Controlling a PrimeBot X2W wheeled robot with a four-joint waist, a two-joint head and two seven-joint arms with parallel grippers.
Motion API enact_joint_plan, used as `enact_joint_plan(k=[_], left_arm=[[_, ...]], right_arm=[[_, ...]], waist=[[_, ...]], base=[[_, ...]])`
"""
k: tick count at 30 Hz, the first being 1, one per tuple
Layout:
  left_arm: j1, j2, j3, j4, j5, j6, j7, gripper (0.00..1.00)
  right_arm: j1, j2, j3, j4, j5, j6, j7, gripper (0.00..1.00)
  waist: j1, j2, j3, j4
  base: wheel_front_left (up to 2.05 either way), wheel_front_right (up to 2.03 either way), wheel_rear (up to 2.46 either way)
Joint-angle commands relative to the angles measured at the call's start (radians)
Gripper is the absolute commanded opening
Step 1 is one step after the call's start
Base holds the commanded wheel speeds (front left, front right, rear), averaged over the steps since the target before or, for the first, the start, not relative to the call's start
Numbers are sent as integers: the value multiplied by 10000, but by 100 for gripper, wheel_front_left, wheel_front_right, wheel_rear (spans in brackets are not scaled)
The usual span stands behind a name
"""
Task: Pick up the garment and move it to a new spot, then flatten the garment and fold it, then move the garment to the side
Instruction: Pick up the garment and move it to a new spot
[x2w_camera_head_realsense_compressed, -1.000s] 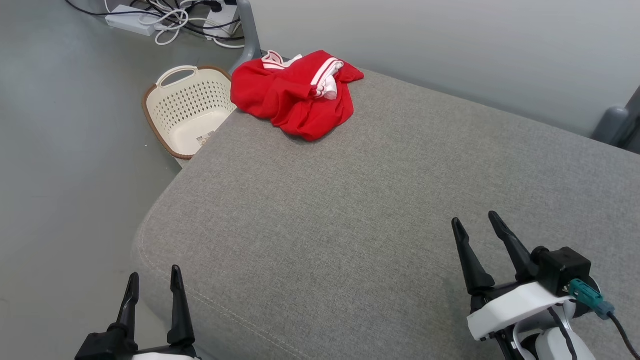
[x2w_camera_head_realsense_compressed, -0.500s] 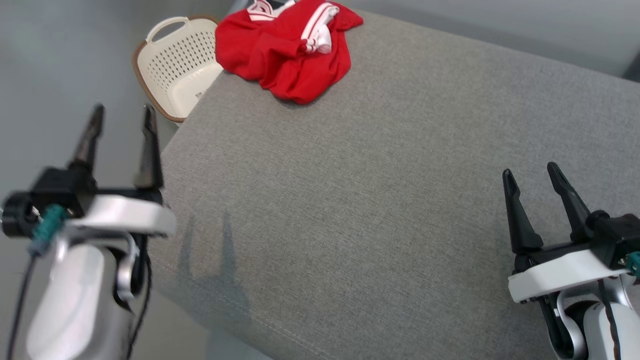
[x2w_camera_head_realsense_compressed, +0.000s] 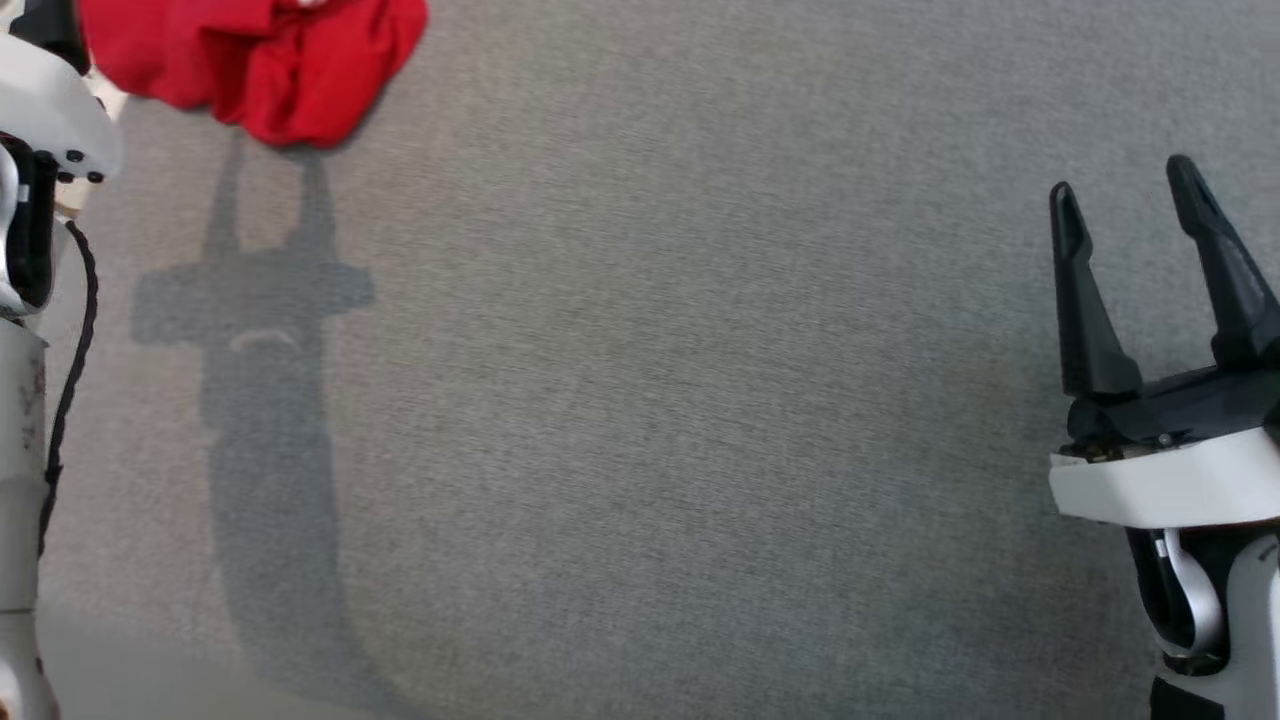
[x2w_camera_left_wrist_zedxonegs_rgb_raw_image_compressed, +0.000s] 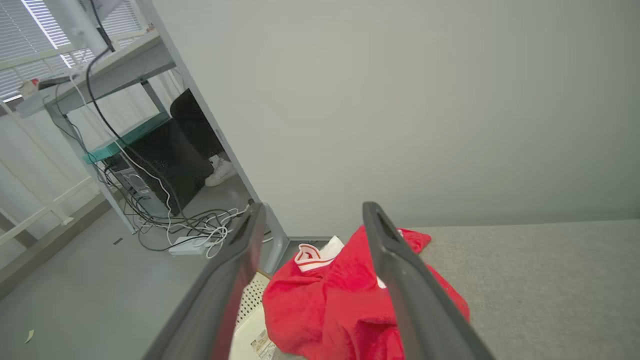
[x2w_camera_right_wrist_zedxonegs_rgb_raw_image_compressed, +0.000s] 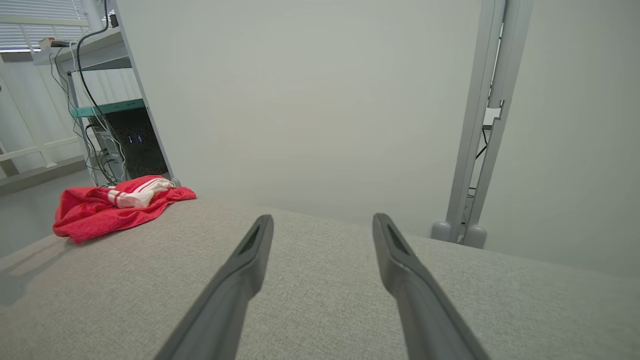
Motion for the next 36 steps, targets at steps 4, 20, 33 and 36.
enact_joint_plan(k=[4, 20, 33, 36], left_arm=[[-768, 275, -51, 1354, -62, -145, 517, 100], [-1653, 658, -78, 4166, -113, 62, 488, 26], [-2032, 989, -404, 4544, 110, 127, 150, 0], [-2144, 1200, -572, 4396, 248, 47, 127, 0]], right_arm=[[-404, -100, -125, -1013, -153, 1, 142, 100], [-515, -159, -254, -2061, -97, 1, 236, 100], [-471, -76, -250, -1408, 133, 1, -171, 100], [-387, -52, -220, -1081, 250, 1, -346, 100]], waist=[[-1, 0, 1389, -1479], [-1, 0, 2201, -1824], [-1, 0, 1283, -1802], [-1, 0, 801, -1864]], base=[[0, 0, 0], [0, 0, 0], [0, 0, 0], [0, 0, 0]])
